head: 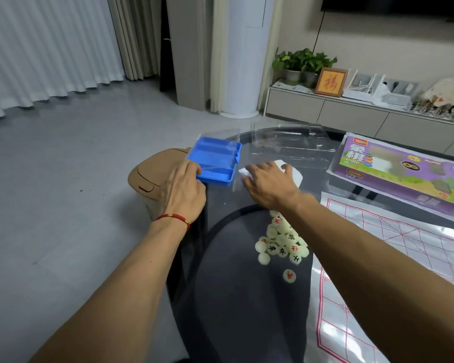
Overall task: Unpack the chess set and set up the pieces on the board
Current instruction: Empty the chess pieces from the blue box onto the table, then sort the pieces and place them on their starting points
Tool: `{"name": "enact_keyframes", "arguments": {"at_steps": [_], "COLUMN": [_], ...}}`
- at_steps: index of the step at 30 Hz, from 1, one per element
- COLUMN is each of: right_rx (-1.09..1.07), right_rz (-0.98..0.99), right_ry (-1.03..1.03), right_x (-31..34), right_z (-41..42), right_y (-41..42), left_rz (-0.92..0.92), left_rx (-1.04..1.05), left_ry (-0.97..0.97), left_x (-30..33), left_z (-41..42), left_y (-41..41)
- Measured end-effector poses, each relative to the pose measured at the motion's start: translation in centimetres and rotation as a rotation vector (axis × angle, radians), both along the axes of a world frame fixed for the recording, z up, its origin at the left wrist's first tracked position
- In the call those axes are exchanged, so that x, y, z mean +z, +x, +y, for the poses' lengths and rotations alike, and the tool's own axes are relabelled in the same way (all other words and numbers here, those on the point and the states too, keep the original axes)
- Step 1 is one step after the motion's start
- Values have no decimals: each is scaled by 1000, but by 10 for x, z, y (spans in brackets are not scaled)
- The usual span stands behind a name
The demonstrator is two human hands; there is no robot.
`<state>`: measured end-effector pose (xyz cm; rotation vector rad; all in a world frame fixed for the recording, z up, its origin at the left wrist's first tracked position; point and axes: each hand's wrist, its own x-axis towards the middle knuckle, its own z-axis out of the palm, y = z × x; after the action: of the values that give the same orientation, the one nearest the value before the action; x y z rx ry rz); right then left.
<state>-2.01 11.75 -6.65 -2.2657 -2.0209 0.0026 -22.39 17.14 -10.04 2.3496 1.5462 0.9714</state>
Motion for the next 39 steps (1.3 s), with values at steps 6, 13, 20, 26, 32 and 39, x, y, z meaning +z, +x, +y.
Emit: {"name": "enact_keyframes", "arguments": {"at_steps": [6,13,20,26,32,39], "right_rx": [-68,-35,-16,16,-167,-166], "right_rz": [-34,-36,8,63,-48,-110], "right_ry": [-129,-74,49,27,-160,-107], "right_x": [-1,3,16,11,-4,-13], "right_z": [-24,-37,-98,-177,-218,-233], "right_y": [23,24,21,27,28,55], "left_rz": [54,165,141,246,294,384], "left_rx": [22,-35,-403,-610,-634,-600], "left_ry": [-50,-38,-67,-222,-307,-152], "left_x": [-1,15,37,37,31,40], "left_z": [-5,-26,-92,-117,-119,-144], "left_y": [6,15,34,21,21,42]}}
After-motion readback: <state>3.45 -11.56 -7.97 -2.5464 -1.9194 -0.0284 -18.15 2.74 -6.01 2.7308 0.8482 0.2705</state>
